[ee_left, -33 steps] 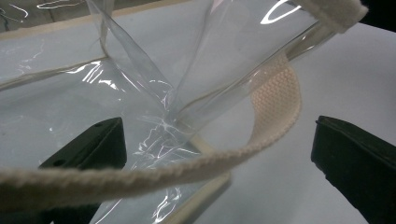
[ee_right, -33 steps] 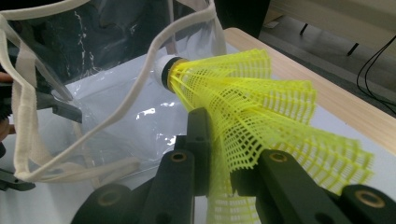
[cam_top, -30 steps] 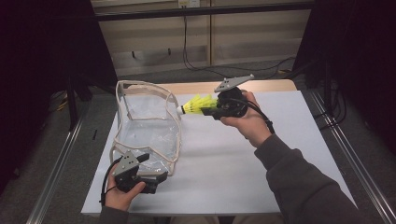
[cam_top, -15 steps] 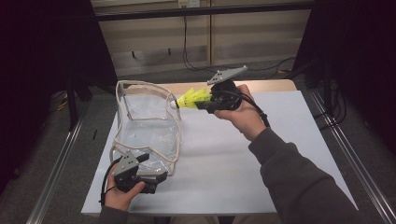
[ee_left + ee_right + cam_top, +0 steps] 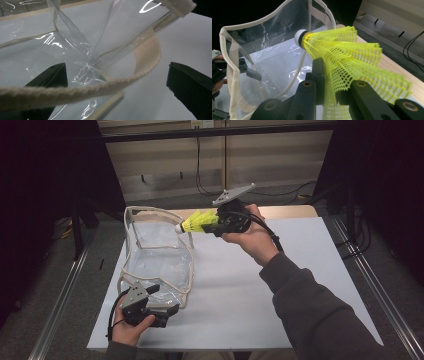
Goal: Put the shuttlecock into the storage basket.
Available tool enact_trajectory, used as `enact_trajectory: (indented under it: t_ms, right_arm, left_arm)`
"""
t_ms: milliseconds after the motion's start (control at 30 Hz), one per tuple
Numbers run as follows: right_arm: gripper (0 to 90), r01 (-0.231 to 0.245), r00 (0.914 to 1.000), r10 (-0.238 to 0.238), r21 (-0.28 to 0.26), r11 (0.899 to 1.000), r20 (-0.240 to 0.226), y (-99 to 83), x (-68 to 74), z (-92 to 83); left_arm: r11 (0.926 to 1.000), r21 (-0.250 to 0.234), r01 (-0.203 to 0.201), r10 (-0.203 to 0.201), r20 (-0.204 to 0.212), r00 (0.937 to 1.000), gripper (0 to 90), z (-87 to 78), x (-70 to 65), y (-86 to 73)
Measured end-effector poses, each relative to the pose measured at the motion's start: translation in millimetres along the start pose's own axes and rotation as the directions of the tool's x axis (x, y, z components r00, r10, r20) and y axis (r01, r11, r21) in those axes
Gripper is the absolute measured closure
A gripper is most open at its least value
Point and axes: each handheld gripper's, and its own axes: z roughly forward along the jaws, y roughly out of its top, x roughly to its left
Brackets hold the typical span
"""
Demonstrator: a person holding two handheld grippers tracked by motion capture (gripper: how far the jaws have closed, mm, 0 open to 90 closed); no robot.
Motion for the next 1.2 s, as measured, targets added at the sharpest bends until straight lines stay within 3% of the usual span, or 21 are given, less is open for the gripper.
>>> enact_trajectory:
  t_ms: [1200]
  right_arm:
    - [80.3, 0.059, 0.9972, -0.057, 0.035, 0.998, -0.048, 20.0, 28.9, 34.2]
  left_arm:
    - [1.0000, -0.002, -0.001, 0.001, 0.002, 1.0000, 3.3, -0.1, -0.1, -0.4]
